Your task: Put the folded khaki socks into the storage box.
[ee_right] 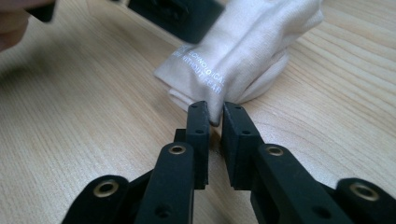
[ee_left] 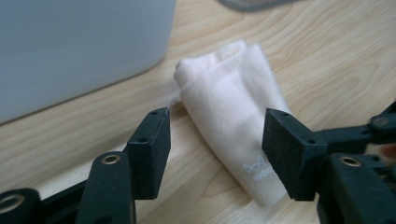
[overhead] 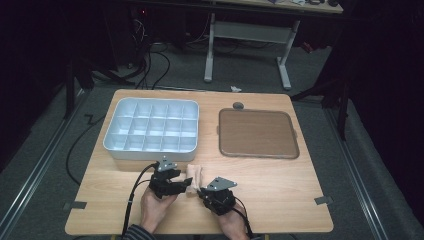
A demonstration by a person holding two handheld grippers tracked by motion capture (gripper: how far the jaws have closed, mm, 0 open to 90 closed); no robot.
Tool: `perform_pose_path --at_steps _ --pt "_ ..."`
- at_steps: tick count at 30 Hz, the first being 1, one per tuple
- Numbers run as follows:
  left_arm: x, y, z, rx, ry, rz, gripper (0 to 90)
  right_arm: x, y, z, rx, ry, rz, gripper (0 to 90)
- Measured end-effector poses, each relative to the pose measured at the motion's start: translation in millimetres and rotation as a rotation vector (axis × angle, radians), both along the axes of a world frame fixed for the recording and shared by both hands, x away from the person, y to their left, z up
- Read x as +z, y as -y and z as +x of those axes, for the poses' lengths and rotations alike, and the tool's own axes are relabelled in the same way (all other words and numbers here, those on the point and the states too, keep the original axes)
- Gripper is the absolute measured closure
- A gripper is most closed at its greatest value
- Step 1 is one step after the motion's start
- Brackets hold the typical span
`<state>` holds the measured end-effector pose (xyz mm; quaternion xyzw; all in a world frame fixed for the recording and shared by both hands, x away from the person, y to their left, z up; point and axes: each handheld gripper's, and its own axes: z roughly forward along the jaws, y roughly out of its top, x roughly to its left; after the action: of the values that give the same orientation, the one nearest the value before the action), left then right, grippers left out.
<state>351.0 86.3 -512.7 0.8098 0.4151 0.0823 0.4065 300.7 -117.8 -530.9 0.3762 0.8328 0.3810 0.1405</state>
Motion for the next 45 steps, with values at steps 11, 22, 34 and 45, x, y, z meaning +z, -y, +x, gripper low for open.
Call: perform_pose_path --at_steps 11,22,34,45 --pt "-3.0 4.0 -2.7 -0.014 0.025 0.015 50.2 30.1 1.7 -1.3 -0.02 0.11 -0.02 79.3" --pt "-5.0 6.8 -1.0 -0.023 0.023 0.027 51.9 19.0 -13.1 30.7 -0.03 0.091 -0.046 86.6" --pt "-9.3 4.5 9.1 -0.032 -0.002 0.019 48.6 8.1 -7.6 40.5 -0.035 0.047 -0.03 88.1" --pt "-3.1 -1.3 18.4 0.002 -0.039 -0.041 39.2 19.5 1.4 32.3 -0.067 0.073 0.014 79.3"
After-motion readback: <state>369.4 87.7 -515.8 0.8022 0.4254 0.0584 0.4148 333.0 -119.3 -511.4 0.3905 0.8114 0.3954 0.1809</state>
